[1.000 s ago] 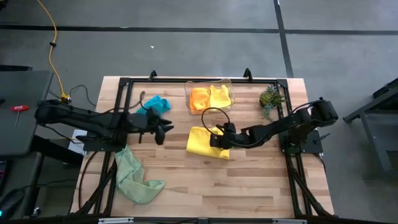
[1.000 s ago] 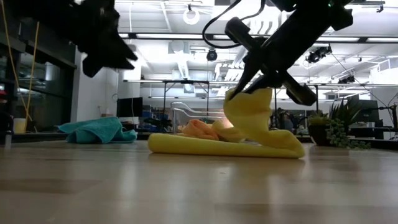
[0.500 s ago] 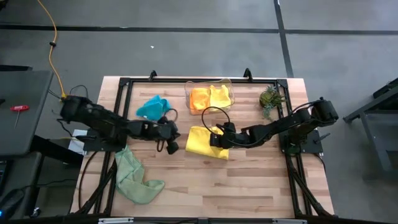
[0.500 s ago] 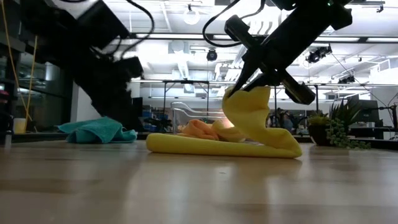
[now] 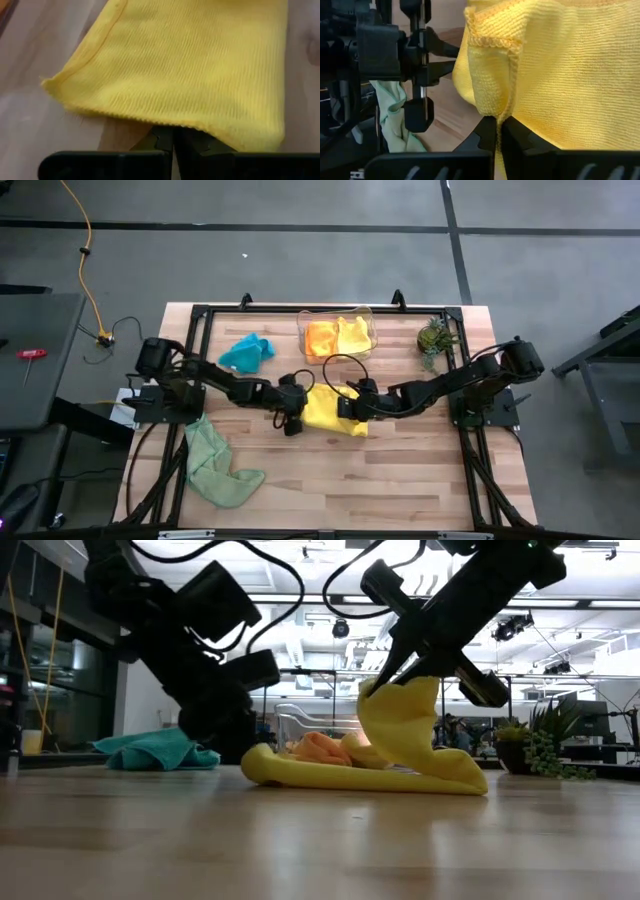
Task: Fold microfiber towels
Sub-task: Fold the yellow microfiber towel
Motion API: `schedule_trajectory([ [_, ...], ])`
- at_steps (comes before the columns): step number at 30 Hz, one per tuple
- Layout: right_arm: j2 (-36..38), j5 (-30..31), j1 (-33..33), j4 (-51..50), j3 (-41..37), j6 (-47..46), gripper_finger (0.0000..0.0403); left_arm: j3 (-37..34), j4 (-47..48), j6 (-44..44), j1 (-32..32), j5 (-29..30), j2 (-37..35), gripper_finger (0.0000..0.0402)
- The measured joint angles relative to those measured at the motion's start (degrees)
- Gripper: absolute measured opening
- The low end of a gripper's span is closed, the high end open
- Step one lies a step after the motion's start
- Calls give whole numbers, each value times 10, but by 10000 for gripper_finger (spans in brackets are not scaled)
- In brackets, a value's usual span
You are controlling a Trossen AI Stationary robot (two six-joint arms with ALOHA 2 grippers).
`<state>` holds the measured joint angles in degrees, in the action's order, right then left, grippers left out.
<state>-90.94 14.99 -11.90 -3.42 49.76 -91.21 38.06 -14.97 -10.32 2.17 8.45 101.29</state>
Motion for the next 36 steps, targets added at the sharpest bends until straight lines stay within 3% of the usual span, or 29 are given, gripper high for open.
schedule_trajectory([
  [9,-1,17,9,54,0,-5,0,11,1,-30,-23,-20,3,0],
  [23,-3,8,17,44,0,-26,0,11,2,-60,-40,11,3,0],
  [31,-58,-17,16,138,1,-33,0,11,-1,-60,-40,21,3,0],
  [36,-66,13,18,132,1,-39,0,11,1,-60,-40,21,3,0],
])
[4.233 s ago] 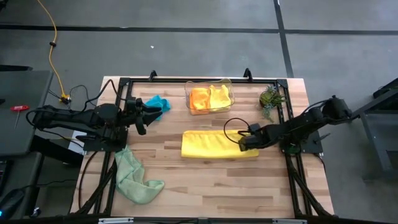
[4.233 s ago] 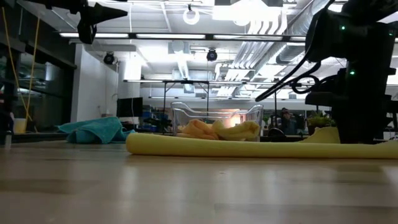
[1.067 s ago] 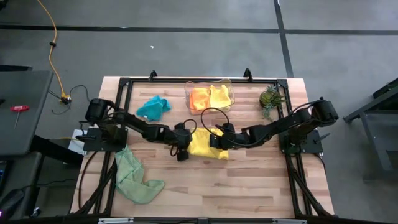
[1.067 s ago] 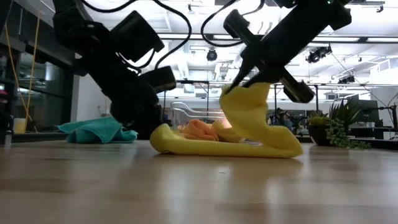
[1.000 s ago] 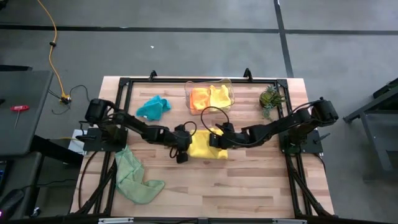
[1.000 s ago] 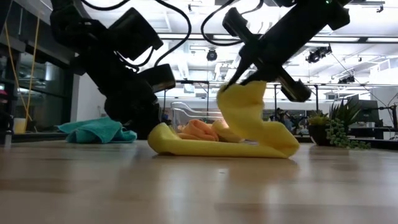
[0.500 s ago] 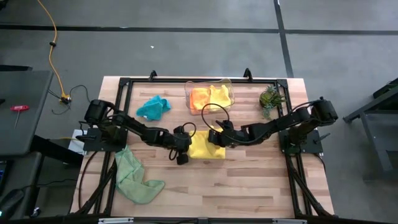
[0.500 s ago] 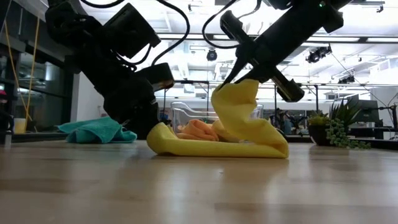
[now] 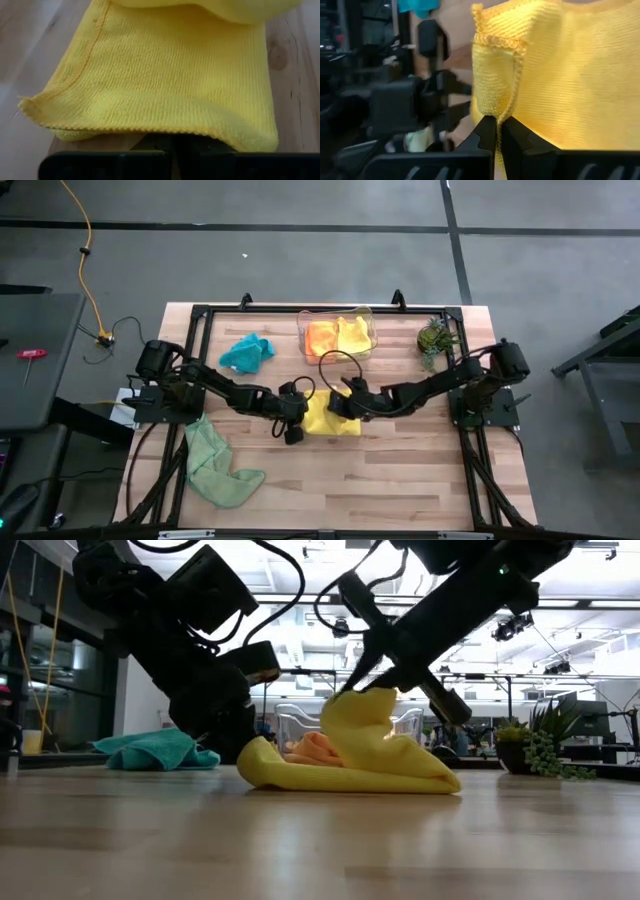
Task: Fold microfiber towels
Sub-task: Fold the yellow microfiber towel
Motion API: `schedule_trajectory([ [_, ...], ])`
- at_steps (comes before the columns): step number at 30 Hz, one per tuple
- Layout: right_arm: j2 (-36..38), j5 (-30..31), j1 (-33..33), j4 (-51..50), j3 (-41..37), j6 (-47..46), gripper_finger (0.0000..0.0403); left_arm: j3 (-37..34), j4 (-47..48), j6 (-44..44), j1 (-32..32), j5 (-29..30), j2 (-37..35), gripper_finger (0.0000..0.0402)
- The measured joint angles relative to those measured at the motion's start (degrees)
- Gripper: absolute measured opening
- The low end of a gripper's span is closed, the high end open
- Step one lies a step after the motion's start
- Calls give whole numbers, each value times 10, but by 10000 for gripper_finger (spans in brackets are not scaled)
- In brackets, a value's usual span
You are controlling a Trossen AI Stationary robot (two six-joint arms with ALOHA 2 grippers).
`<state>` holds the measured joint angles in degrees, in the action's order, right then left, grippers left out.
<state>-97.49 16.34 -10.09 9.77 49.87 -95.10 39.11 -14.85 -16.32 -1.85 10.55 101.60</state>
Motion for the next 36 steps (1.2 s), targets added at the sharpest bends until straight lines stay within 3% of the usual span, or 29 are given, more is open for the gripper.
schedule_trajectory([
  [6,0,-13,3,-5,0,10,3,0,0,0,0,0,0,0],
  [10,0,-5,8,19,0,11,27,0,-1,0,0,4,0,0],
  [20,0,-2,24,117,0,12,191,0,-2,0,0,4,0,0],
  [24,3,-6,31,143,0,23,240,0,-1,0,0,4,0,0],
  [30,48,-48,41,92,-1,114,252,0,35,6,2,2,-17,0],
  [36,95,-51,41,22,-1,223,252,0,148,20,15,2,-70,0],
])
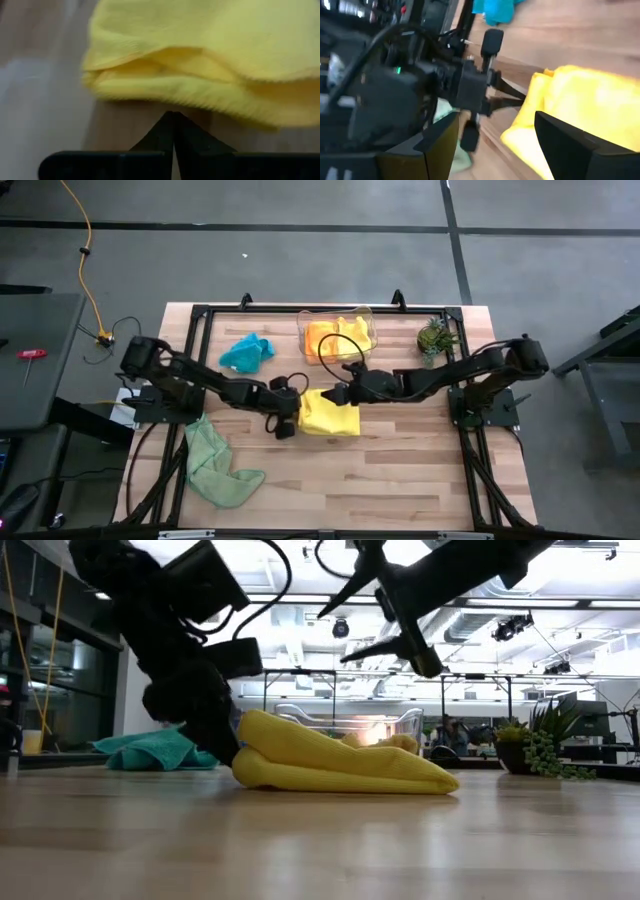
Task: Fold microfiber towels
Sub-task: Fold the yellow microfiber towel
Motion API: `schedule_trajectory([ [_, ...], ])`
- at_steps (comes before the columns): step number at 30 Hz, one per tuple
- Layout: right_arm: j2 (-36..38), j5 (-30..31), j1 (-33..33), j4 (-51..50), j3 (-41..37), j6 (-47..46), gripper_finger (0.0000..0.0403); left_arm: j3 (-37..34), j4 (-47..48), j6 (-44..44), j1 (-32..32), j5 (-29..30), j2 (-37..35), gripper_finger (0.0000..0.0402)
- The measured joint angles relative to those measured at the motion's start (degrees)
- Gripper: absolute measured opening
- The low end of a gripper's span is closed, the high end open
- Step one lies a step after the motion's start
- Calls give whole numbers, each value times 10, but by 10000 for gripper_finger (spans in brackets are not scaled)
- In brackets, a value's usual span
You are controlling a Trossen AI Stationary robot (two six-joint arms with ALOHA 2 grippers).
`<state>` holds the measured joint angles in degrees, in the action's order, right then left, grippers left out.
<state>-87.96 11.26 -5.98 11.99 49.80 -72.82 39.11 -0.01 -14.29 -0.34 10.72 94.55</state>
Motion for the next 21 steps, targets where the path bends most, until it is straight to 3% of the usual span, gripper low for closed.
schedule_trajectory([
  [7,12,-29,0,-2,0,124,252,0,139,34,12,3,-122,0],
  [13,11,-34,0,-6,0,240,231,0,156,13,10,8,-285,0],
  [15,6,-33,0,-11,1,262,193,0,127,4,3,23,-335,0],
  [19,-20,-31,0,-102,42,302,57,0,80,-4,-10,80,-403,0],
  [21,-45,-23,0,-139,73,343,16,0,72,-6,-12,100,-419,0],
])
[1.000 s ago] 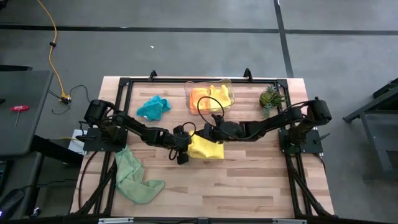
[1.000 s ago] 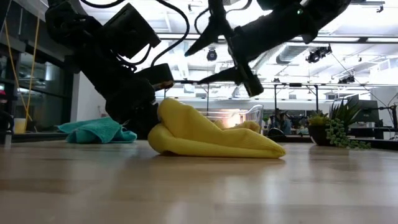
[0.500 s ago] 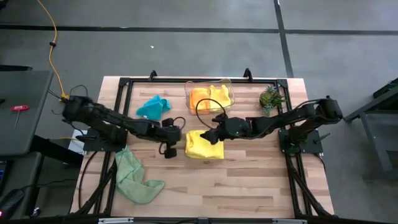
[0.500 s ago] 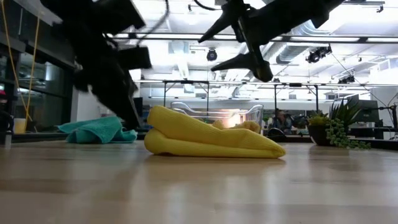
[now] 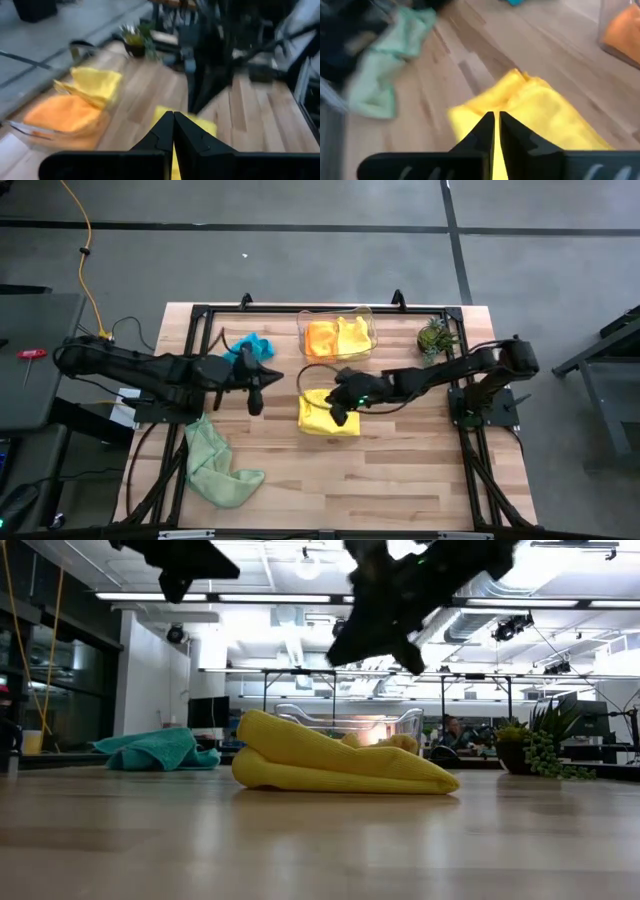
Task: Fold microfiber towels
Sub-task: Fold the yellow microfiber towel
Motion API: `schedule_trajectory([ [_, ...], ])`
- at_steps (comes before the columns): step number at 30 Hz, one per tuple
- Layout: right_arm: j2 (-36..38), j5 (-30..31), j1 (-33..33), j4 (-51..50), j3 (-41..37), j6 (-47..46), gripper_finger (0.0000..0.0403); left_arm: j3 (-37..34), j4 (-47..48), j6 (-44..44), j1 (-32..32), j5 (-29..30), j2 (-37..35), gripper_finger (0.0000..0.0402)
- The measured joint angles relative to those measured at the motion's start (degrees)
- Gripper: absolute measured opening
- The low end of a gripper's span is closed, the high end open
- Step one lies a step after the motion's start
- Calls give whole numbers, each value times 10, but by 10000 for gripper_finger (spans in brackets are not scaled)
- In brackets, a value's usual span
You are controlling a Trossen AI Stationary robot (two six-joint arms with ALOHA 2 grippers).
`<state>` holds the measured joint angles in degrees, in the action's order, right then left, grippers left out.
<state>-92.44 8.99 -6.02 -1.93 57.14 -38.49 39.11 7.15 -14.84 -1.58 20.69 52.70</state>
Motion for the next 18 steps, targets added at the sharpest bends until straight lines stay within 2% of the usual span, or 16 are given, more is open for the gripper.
schedule_trajectory([
  [3,-52,22,1,-65,46,17,24,0,-12,-13,0,10,-9,0],
  [8,-153,23,7,-129,119,62,5,0,-10,-41,-1,10,-11,0],
  [14,-236,-31,16,-156,188,92,3,0,-10,-53,-12,10,-11,0],
  [18,-259,-35,16,-156,220,105,1,0,-10,-58,-19,10,-11,0],
])
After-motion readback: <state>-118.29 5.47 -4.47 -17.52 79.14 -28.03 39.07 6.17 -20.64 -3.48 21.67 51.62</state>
